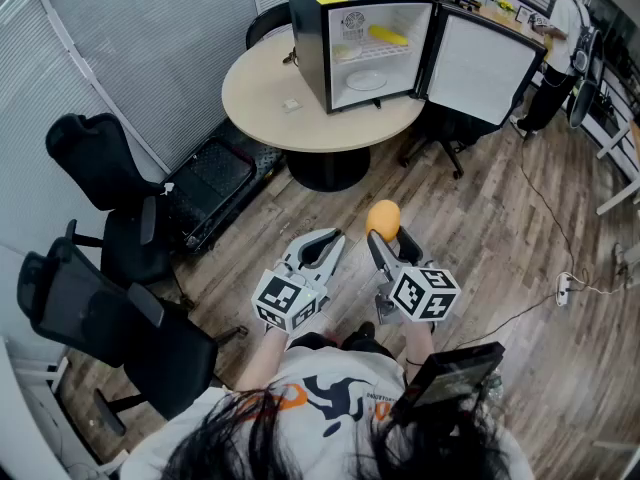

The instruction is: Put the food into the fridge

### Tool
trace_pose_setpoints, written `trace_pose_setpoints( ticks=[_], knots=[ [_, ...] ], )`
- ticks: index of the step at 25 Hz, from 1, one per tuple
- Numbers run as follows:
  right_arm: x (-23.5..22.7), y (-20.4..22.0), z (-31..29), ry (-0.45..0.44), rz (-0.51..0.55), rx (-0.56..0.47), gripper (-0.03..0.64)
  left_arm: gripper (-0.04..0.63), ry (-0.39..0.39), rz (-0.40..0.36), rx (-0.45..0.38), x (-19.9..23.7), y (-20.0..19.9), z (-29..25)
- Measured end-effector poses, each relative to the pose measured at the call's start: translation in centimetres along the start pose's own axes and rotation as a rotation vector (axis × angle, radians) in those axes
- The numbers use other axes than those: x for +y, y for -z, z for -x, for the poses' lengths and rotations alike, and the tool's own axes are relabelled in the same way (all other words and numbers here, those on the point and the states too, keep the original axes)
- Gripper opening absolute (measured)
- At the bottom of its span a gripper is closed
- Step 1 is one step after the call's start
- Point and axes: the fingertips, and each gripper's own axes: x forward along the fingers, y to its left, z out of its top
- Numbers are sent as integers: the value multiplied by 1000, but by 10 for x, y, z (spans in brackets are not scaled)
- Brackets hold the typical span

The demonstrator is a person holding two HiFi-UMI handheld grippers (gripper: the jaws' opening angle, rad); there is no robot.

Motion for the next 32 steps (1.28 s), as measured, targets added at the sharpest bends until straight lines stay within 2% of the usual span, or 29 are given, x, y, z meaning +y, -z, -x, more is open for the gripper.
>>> trace_pose_setpoints(
  ticks=[10, 20, 32],
  knots=[
    [-24, -14, -14, 7, 2, -2, 288, 21, -4, 2, 9, 7, 2, -31],
    [-70, -30, -18, 10, 9, 21, 288, 23, 4, 2, 9, 1, 6, -86],
    [-126, -43, -23, -37, 4, 69, 288, 23, -49, 7, 29, -12, 20, -137]
  ],
)
